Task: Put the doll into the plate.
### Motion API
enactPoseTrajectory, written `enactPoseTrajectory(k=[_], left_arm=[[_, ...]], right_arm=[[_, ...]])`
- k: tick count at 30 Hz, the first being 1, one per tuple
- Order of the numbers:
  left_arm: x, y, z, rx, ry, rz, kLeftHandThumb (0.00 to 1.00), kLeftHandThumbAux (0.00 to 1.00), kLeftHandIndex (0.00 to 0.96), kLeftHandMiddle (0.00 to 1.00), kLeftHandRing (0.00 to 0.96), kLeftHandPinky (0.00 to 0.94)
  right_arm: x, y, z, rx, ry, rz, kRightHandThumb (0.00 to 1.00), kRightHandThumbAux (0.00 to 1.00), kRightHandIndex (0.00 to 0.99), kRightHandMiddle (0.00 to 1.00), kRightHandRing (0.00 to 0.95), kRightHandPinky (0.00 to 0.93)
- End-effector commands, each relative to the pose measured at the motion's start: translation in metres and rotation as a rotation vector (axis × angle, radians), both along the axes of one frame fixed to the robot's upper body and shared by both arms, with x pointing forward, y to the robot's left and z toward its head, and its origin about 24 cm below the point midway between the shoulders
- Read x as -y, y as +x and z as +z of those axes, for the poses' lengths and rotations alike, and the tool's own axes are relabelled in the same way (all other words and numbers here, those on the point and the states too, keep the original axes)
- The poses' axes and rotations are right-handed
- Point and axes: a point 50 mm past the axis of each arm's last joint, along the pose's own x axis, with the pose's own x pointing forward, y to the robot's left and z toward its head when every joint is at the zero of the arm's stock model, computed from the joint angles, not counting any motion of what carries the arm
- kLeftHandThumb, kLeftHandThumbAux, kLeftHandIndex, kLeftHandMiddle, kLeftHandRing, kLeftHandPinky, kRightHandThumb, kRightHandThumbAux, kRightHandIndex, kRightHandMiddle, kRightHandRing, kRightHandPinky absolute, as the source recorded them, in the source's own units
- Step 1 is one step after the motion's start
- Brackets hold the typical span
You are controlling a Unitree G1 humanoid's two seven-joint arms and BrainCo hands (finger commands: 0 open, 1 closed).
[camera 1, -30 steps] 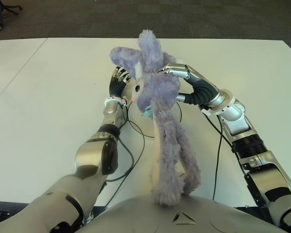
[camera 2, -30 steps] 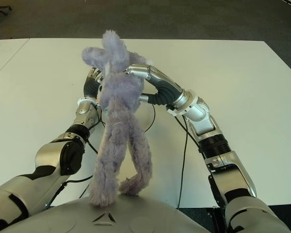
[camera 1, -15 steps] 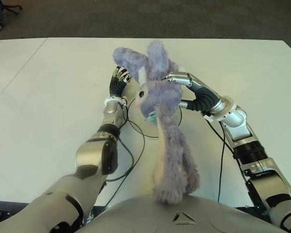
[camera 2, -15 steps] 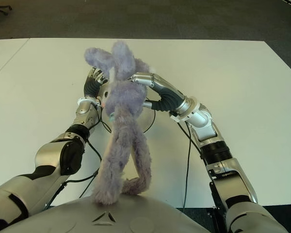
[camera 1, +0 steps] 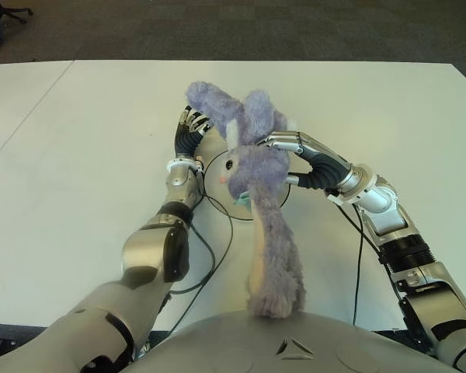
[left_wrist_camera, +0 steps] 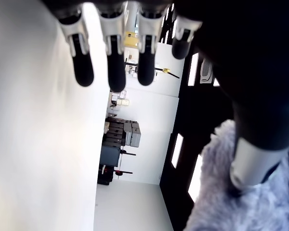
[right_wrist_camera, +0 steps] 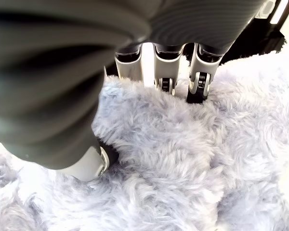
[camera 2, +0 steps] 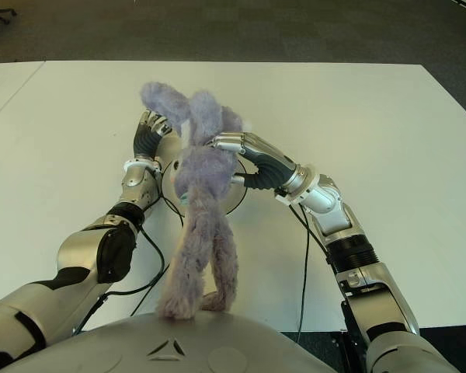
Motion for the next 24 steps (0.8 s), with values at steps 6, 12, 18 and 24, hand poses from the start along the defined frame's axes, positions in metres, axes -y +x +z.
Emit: enactPoseTrajectory(k=[6, 12, 18, 24], left_arm=[[0.006, -0.049, -0.073, -0.444, -0.061, -0.014, 0.000, 0.692, 0.080, 0.196, 0.224, 0.249], [0.006, -0.049, -0.073, -0.444, -0.047, -0.017, 0.000, 0.693, 0.080, 0.196, 0.221, 0.239], [0.006, -0.048, -0.073, -0.446, -0.044, -0.019, 0.000, 0.683, 0.067, 0.190, 0.219, 0.245], [0.005, -0.048, -0.073, -0.446, -0.045, -0.018, 0.000, 0.676, 0.057, 0.184, 0.215, 0.237]], right_arm=[[0.004, -0.009, -0.038, -0.161, -0.138, -0.059, 0.696, 0.717, 0.437, 0.885, 0.877, 0.859], [0.004, -0.013, -0.044, -0.180, -0.163, -0.060, 0.694, 0.718, 0.437, 0.880, 0.876, 0.860], [0.004, -0.016, -0.053, -0.185, -0.185, -0.064, 0.694, 0.717, 0.437, 0.872, 0.868, 0.850], [0.004, -0.016, -0.054, -0.190, -0.200, -0.069, 0.695, 0.716, 0.438, 0.866, 0.862, 0.843]])
